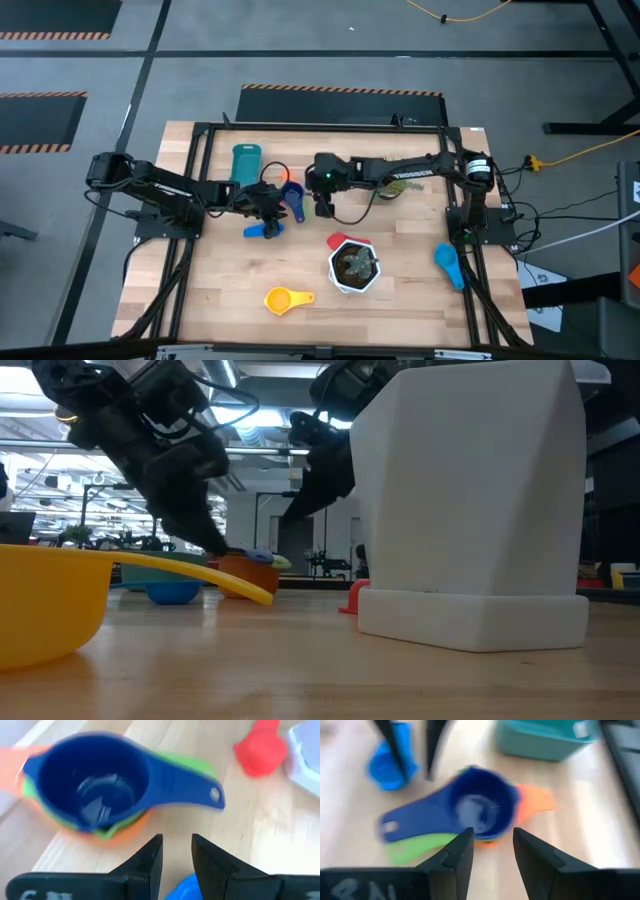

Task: Nest measuring cups in basket
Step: Adjust the nested measuring cups to an aligned position

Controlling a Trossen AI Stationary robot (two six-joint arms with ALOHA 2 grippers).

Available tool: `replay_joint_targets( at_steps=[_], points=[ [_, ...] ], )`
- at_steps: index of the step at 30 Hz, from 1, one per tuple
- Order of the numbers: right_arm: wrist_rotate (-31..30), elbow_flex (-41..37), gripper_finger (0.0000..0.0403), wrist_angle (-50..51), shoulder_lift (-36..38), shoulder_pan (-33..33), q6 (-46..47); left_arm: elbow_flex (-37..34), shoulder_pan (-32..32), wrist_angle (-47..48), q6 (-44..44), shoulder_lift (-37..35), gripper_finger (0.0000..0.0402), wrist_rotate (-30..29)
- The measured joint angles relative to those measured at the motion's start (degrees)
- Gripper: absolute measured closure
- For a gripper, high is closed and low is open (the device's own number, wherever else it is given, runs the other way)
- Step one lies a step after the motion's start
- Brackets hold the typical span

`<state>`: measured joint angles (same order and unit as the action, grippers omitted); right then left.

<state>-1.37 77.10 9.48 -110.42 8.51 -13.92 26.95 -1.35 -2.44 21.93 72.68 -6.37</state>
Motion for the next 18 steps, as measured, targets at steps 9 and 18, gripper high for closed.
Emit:
replay_joint_targets(
  at_steps=[9, 18],
  points=[
    [-3.6, -0.1, 0.0260, -0.7, -1.8, 4.9, 2.4, 0.0, 0.0, 8.6, 0.0, -2.2, 0.0305, -6.3],
    [-0.1, -0.2, 0.0260, -3.6, -6.7, 5.6, 3.4, 0.0, -2.7, 8.9, 0.0, -1.7, 0.0305, -11.4]
  ],
)
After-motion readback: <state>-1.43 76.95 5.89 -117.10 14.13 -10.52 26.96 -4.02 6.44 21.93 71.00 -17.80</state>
